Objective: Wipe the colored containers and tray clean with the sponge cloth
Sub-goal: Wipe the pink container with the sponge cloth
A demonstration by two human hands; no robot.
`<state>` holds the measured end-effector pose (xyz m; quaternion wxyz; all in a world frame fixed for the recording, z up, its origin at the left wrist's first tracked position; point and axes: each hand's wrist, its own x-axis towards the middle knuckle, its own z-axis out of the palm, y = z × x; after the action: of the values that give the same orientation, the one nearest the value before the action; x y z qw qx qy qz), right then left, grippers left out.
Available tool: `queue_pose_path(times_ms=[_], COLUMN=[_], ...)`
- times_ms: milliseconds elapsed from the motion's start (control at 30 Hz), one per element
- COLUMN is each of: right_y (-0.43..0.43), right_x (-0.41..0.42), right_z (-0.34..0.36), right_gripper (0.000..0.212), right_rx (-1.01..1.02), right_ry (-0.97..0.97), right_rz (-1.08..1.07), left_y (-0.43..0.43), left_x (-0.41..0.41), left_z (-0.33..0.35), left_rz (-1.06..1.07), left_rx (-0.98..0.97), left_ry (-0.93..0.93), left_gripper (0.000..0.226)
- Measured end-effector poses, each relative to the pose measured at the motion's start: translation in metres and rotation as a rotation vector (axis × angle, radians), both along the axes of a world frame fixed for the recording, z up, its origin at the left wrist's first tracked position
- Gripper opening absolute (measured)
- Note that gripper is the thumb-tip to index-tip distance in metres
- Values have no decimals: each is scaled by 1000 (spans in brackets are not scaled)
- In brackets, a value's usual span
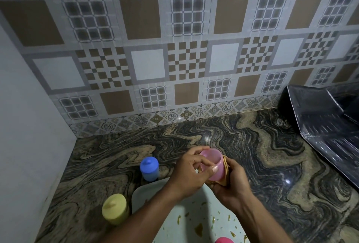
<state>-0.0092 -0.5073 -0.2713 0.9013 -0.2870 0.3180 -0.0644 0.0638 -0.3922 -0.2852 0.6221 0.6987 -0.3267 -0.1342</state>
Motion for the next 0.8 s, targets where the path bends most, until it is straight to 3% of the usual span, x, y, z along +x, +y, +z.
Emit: queue_pose_path(times_ms=[67,200,467,533,667,800], right_y=[0,0,-2,-3,-7,-9], right_x=[0,1,0,1,4,7], right_z=[-2,3,2,0,-3,-5], right_gripper=[39,29,23,25,30,33], right_rx=[-68,-231,-212,-295,-546,-490], right_ry=[25,9,52,68,105,55], right_rz=[-7,-46,-83,-102,-142,-103], left_y=[1,-2,5,5,6,8], left_x=[2,9,14,14,15,18], left_z=[6,30,30,27,29,26], left_rz=[25,88,-278,-285,-127,-218], left_rx=[74,412,346,368,432,427], left_ry=[-110,-263,-638,-698,-558,-747], left_gripper=[23,71,62,66,76,66])
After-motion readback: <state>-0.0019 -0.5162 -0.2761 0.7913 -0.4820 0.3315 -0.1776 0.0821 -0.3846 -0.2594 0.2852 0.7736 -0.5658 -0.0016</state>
